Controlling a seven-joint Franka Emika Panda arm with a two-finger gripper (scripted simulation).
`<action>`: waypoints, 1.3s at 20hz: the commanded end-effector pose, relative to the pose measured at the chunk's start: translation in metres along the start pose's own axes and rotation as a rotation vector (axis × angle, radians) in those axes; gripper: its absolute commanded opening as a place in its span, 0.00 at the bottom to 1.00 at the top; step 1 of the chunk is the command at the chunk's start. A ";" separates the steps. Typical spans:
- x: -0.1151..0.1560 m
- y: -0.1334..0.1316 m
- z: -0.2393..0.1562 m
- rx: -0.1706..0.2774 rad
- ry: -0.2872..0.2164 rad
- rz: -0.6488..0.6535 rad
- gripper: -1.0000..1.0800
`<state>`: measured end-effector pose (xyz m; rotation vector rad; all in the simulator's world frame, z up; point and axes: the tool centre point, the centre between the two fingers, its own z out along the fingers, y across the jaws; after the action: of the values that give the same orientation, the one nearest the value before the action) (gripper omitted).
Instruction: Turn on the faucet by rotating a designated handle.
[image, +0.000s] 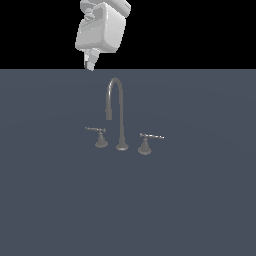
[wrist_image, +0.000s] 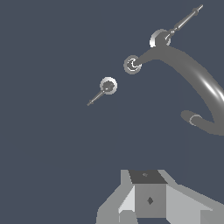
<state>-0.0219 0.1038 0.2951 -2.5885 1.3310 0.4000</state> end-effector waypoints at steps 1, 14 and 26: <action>0.010 -0.012 0.019 -0.001 0.006 0.085 0.00; 0.062 -0.058 0.118 0.001 0.115 0.500 0.00; 0.101 -0.082 0.189 0.057 0.275 0.784 0.00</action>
<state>0.0702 0.1303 0.0956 -2.0509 2.3570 0.1335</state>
